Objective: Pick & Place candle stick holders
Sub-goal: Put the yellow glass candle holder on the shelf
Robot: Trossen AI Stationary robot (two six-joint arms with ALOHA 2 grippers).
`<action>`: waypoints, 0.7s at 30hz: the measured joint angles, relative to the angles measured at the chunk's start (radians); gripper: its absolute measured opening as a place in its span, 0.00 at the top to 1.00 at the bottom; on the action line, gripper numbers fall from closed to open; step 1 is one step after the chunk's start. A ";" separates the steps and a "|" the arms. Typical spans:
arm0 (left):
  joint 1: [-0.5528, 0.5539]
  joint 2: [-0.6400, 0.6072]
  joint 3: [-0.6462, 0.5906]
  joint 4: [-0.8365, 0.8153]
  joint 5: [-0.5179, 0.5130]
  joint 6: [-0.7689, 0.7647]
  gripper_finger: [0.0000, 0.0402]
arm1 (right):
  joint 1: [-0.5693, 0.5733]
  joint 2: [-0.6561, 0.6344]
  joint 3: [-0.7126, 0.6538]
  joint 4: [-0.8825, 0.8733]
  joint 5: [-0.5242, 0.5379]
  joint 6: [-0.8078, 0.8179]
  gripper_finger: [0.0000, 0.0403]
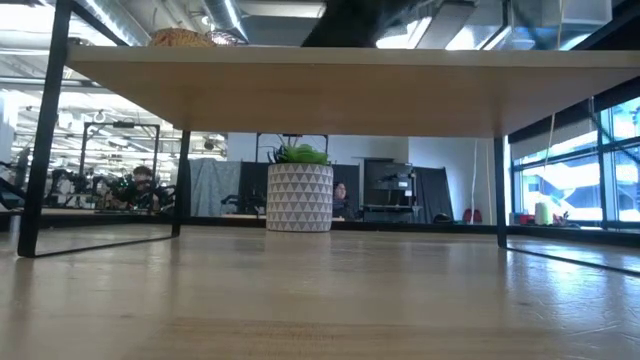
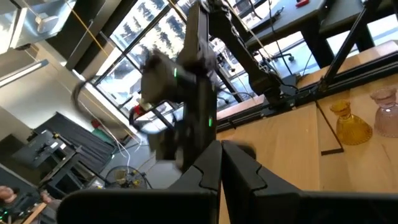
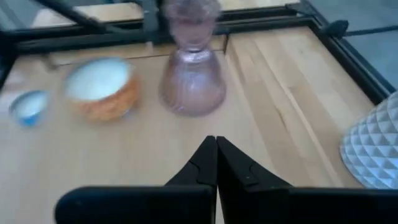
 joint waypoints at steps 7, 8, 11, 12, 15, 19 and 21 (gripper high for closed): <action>0.000 0.000 0.000 -0.017 0.091 0.001 1.00 | 0.167 -0.194 0.000 -0.214 0.008 -0.003 1.00; 0.000 0.000 0.000 -0.017 0.097 0.001 1.00 | 0.193 -0.218 0.000 -0.249 -0.015 0.014 1.00; 0.000 0.000 0.000 -0.018 0.099 0.002 1.00 | 0.275 -0.284 0.000 -0.371 -0.092 0.092 1.00; 0.000 0.000 0.000 -0.018 0.099 0.003 1.00 | 0.303 -0.304 0.000 -0.414 -0.119 0.123 1.00; 0.000 0.000 0.000 -0.019 0.099 0.003 1.00 | 0.383 -0.340 0.000 -0.512 -0.212 0.185 1.00; 0.001 0.000 0.000 -0.019 0.099 0.003 1.00 | 0.505 -0.351 0.000 -0.647 -0.281 0.351 1.00; 0.000 0.000 0.000 -0.018 0.099 0.003 1.00 | 0.568 -0.346 -0.001 -0.701 -0.306 0.470 1.00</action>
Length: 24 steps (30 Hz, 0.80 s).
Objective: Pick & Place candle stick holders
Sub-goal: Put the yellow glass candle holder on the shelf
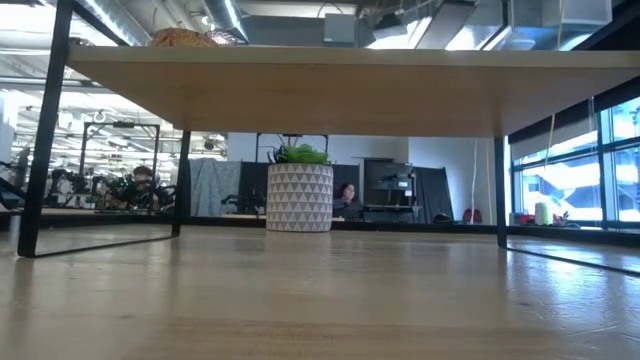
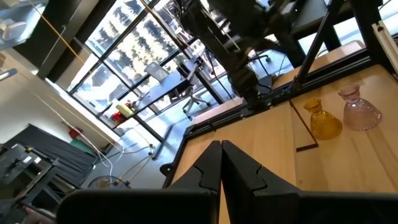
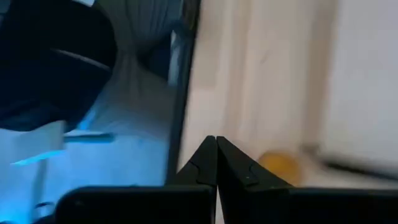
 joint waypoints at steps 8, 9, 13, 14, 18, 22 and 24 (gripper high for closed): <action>0.000 0.000 0.000 0.001 0.000 0.000 1.00 | 0.225 0.063 0.000 -0.027 0.008 0.390 1.00; 0.000 0.000 0.000 0.001 0.000 0.000 1.00 | 0.243 0.075 0.000 -0.027 0.008 0.433 1.00; 0.000 0.000 0.000 0.002 0.000 -0.001 1.00 | 0.277 0.122 0.000 -0.076 0.018 0.552 1.00; 0.000 0.000 0.000 0.001 0.000 0.000 1.00 | 0.280 0.135 0.000 -0.109 0.036 0.580 1.00; 0.000 0.000 0.000 0.001 0.000 0.000 1.00 | 0.277 0.179 0.000 -0.268 0.064 0.682 0.98; 0.001 0.000 0.000 0.002 0.000 0.007 1.00 | 0.262 0.202 0.000 -0.388 0.064 0.713 0.91; 0.001 0.000 0.000 0.001 0.000 0.008 1.00 | 0.253 0.201 0.000 -0.406 0.070 0.713 0.86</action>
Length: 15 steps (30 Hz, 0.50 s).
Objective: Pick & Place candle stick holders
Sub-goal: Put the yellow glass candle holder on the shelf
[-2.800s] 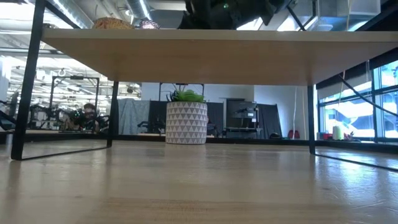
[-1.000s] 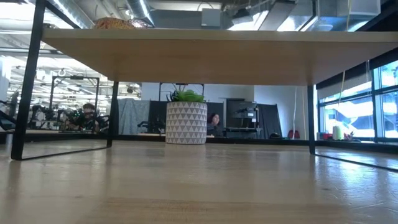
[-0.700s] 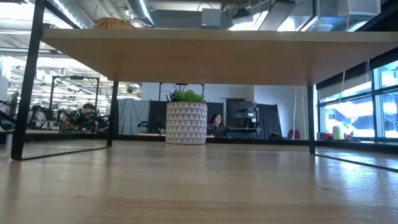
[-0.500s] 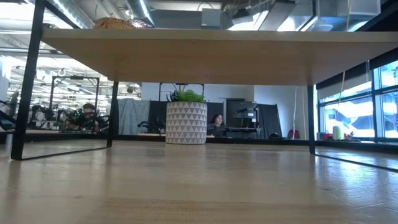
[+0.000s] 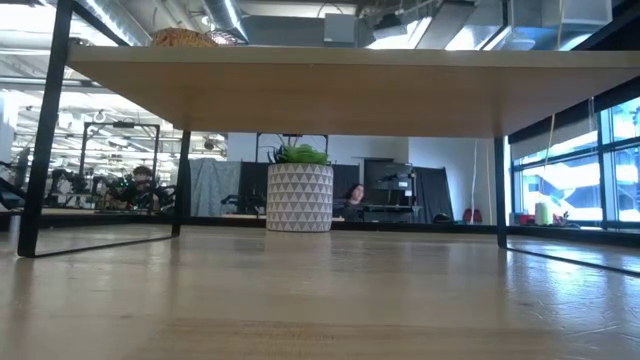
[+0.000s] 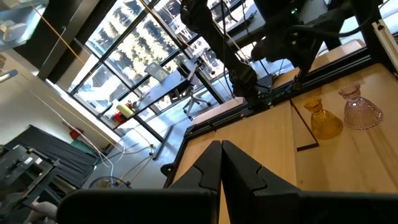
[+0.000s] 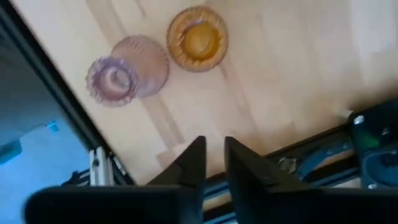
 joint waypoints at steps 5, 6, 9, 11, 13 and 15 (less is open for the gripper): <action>0.000 0.000 0.000 -0.002 0.000 0.000 1.00 | -0.011 -0.006 0.000 -0.034 0.078 -0.014 0.69; 0.000 0.000 0.000 -0.003 0.000 0.000 1.00 | -0.011 -0.006 -0.001 -0.033 0.103 -0.020 0.65; 0.000 0.000 0.000 -0.003 0.000 0.000 1.00 | -0.011 -0.006 -0.030 -0.040 0.141 -0.016 0.58; 0.000 0.000 0.000 -0.003 0.000 0.000 1.00 | -0.009 -0.006 -0.065 -0.034 0.148 -0.014 0.55; 0.000 0.000 0.000 -0.003 0.000 0.000 1.00 | -0.007 -0.012 -0.109 -0.035 0.143 -0.005 0.53; 0.000 0.000 0.000 -0.003 0.006 0.000 1.00 | -0.007 -0.032 -0.151 -0.035 0.140 0.002 0.53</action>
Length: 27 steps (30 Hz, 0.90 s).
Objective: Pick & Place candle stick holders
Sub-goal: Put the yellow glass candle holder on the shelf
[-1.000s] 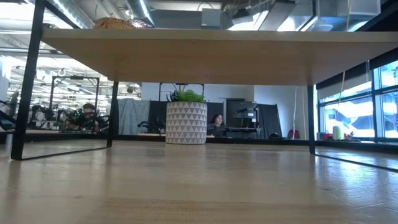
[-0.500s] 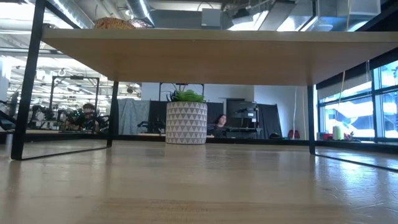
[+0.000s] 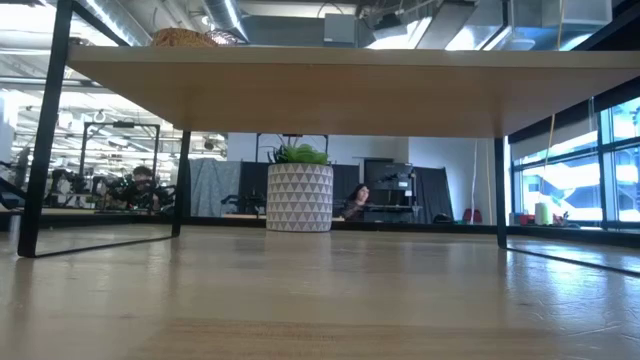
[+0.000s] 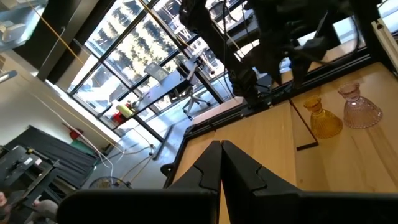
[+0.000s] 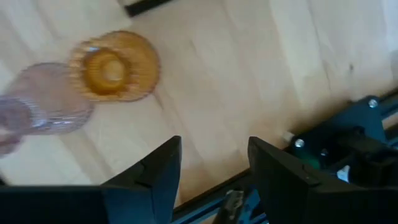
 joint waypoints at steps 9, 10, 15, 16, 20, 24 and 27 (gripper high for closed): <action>0.007 0.000 0.000 -0.001 0.020 0.010 1.00 | 0.058 -0.212 -0.059 0.060 0.160 0.014 0.53; 0.011 0.000 0.000 -0.002 0.025 0.010 1.00 | 0.071 -0.239 -0.059 0.070 0.192 0.017 0.53; 0.027 0.000 0.000 -0.003 0.032 0.009 1.00 | 0.098 -0.314 -0.075 0.172 0.294 0.040 0.53; 0.028 0.000 0.000 -0.003 0.037 0.009 1.00 | 0.095 -0.310 -0.084 0.198 0.282 0.032 0.53; 0.034 0.000 0.000 -0.003 0.080 0.009 1.00 | 0.064 -0.276 -0.145 0.252 0.177 0.039 0.53; 0.034 0.000 0.000 -0.003 0.081 0.009 1.00 | 0.043 -0.254 -0.212 0.288 0.114 0.057 0.53; 0.034 0.000 0.000 -0.003 0.080 0.009 1.00 | 0.041 -0.254 -0.240 0.329 0.111 0.044 0.53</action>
